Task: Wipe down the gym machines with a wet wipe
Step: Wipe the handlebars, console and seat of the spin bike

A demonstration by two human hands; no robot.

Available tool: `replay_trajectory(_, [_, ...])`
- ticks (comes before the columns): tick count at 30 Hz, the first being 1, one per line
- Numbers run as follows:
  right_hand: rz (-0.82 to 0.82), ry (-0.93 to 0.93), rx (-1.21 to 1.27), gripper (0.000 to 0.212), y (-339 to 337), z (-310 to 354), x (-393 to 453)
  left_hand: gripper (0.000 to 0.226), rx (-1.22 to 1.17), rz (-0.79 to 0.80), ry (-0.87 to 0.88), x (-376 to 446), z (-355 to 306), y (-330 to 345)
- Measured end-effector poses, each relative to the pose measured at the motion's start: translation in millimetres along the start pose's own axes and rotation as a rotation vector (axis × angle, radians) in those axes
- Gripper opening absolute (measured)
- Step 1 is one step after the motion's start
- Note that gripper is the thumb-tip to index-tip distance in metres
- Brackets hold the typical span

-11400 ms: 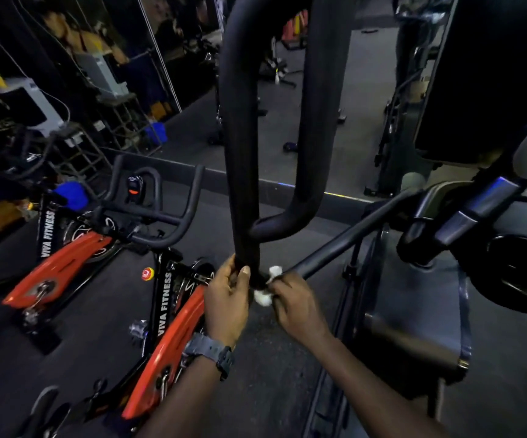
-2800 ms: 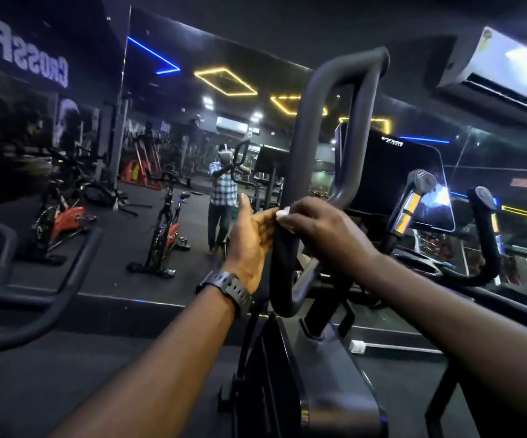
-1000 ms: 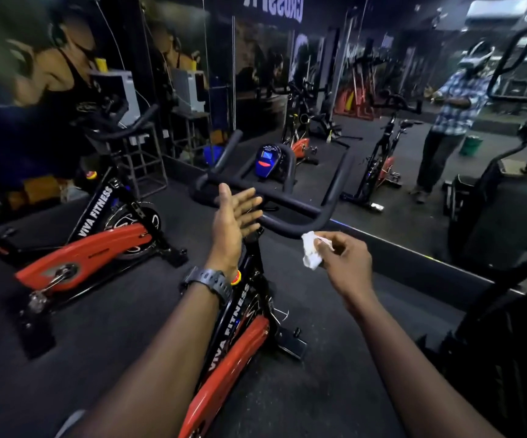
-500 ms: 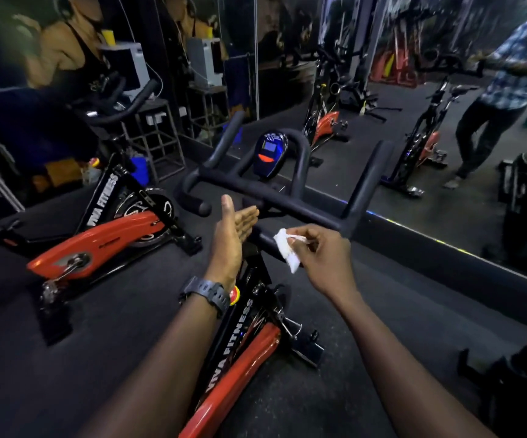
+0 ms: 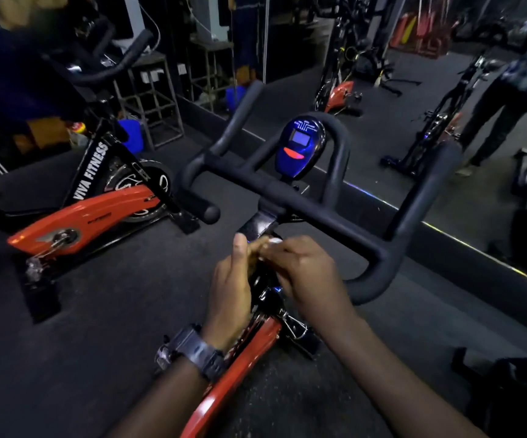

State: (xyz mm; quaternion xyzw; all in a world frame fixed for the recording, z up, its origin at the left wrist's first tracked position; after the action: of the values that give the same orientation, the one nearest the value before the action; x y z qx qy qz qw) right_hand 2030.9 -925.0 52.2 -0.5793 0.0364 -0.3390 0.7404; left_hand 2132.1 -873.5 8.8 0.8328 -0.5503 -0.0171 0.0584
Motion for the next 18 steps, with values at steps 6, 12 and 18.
replay_trajectory(6, [-0.118,-0.006,0.005,0.026,-16,-4,-61,0.063,-0.066,0.041,-0.035,5,9,-8])
replay_trajectory(12, [-0.098,0.083,-0.016,0.033,9,5,-4,0.057,-0.011,0.090,-0.003,7,5,-8])
replay_trajectory(18, [-0.144,0.140,0.015,0.022,-15,-4,-40,0.058,0.104,0.123,0.026,7,5,-9])
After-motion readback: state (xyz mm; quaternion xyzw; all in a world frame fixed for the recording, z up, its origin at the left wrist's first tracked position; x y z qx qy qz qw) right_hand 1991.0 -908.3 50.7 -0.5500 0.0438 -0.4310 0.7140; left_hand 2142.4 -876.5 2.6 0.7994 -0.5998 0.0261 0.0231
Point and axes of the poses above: each hand's wrist, its own x-axis towards the middle knuckle, its own y-axis out of the palm, z = x × y, the point moved 8 cm from there along x, towards the middle knuckle, and after that the axes turned 9 degrees about z, right-handed, at the moved point
